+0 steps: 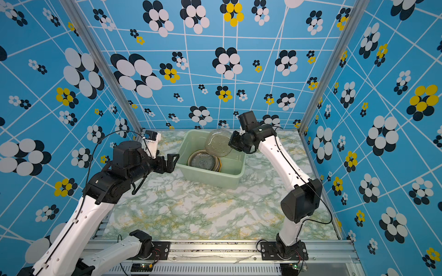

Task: Place the plates into the plastic bin on the countertop
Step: Place the plate in the plastic bin.

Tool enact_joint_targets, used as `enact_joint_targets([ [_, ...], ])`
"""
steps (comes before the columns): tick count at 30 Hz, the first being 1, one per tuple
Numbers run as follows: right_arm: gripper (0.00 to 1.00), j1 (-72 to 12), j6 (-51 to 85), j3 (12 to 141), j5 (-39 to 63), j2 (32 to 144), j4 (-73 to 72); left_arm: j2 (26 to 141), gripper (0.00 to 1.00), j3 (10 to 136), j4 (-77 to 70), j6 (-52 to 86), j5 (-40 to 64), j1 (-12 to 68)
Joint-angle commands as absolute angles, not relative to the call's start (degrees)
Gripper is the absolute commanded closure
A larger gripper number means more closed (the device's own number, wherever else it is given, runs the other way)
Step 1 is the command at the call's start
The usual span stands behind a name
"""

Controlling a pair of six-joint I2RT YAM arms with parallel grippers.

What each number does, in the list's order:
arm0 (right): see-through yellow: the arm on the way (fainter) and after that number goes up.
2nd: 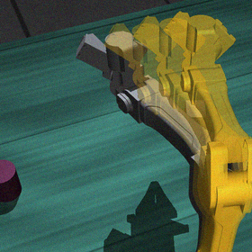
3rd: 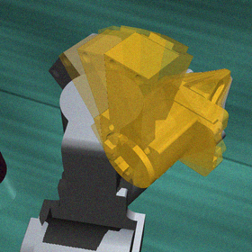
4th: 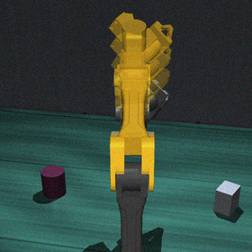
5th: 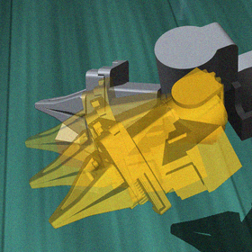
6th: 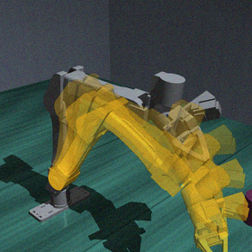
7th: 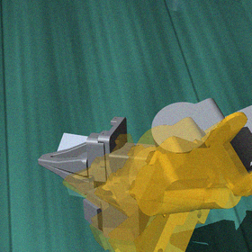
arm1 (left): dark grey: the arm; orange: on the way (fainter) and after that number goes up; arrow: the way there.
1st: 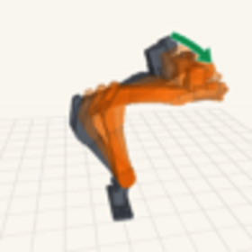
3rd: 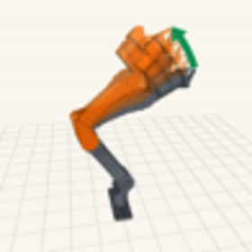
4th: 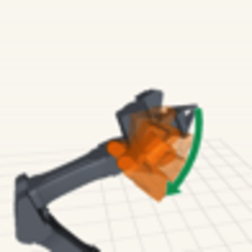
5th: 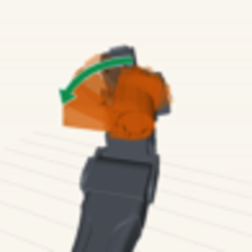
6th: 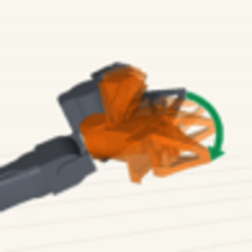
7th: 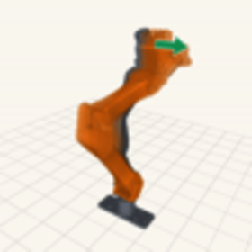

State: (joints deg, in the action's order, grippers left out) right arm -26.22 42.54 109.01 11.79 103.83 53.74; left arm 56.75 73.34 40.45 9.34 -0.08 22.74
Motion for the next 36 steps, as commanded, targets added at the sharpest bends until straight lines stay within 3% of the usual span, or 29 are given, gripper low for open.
enact_joint_targets([
  [1,1.0,-29.21,41.58,113.71,10.72,109.77,55.1,56.55,0.01,70.93,40.64,8.91,-1.58,21.63],
  [12,1.0,-33.92,45.43,122.98,13.05,127.29,50.81,57.41,0.01,67.91,36.72,11.25,-1.93,21.36],
  [21,0.99,-34.72,46.49,124.45,12.32,133.26,49.57,58.44,0.01,68.03,36.65,11.16,-1.98,20.95],
  [26,0.95,-34.72,46.67,124.49,11.94,134.3,49.39,58.91,0.01,68.2,36.45,11.07,-1.71,20.79],
  [31,0.82,-34.7,46.67,124.38,11.21,134.0,49.87,58.81,0.01,68.52,36.47,11.01,-1.67,20.61],
  [36,0.8,-34.72,46.76,124.45,10.94,133.32,50.18,58.32,0.01,68.89,37.07,10.9,-1.77,20.45],
])
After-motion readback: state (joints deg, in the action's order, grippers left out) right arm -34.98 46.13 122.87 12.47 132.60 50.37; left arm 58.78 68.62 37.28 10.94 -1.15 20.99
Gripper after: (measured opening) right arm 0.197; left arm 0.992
